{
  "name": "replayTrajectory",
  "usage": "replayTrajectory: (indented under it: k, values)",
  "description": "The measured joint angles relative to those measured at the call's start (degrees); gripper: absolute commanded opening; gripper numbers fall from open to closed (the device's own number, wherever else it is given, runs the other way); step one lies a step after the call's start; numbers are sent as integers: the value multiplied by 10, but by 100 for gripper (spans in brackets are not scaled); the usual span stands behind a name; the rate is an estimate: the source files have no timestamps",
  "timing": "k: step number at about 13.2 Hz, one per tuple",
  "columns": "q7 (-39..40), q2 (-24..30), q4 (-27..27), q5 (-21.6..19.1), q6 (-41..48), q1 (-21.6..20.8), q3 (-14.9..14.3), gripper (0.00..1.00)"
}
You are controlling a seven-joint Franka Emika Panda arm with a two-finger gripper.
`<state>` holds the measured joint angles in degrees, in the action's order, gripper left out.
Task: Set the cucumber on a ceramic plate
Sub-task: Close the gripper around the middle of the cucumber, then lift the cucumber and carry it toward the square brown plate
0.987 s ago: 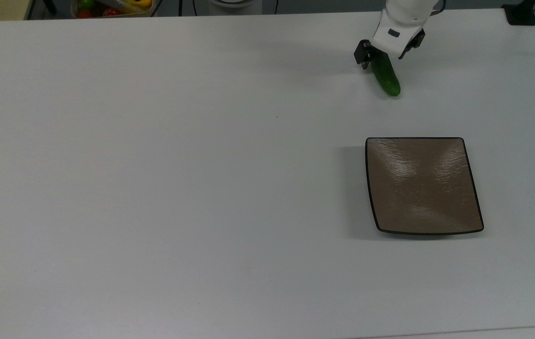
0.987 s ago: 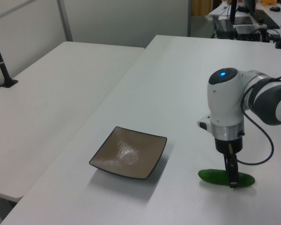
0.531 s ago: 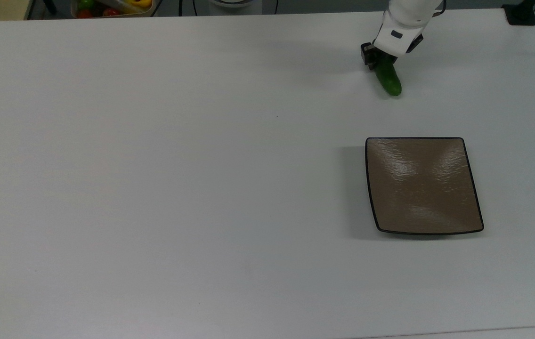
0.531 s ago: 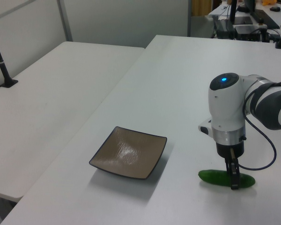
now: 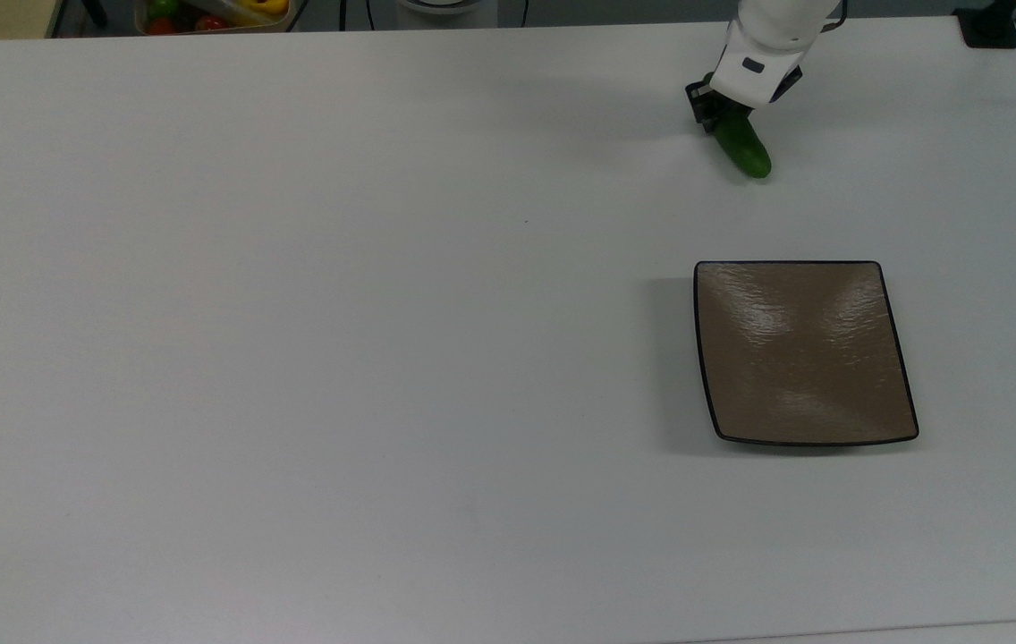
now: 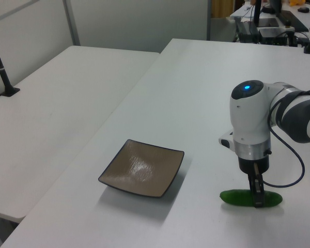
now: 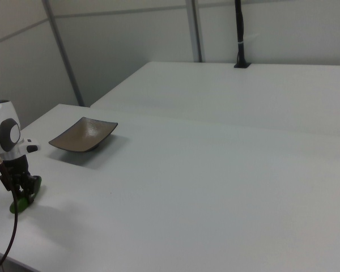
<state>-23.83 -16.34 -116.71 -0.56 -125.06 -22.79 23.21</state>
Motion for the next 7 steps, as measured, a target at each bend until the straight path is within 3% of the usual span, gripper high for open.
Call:
replayTrajectory:
  k: [7]
  values:
    - [-1,60,12,0,59,22,-2,0]
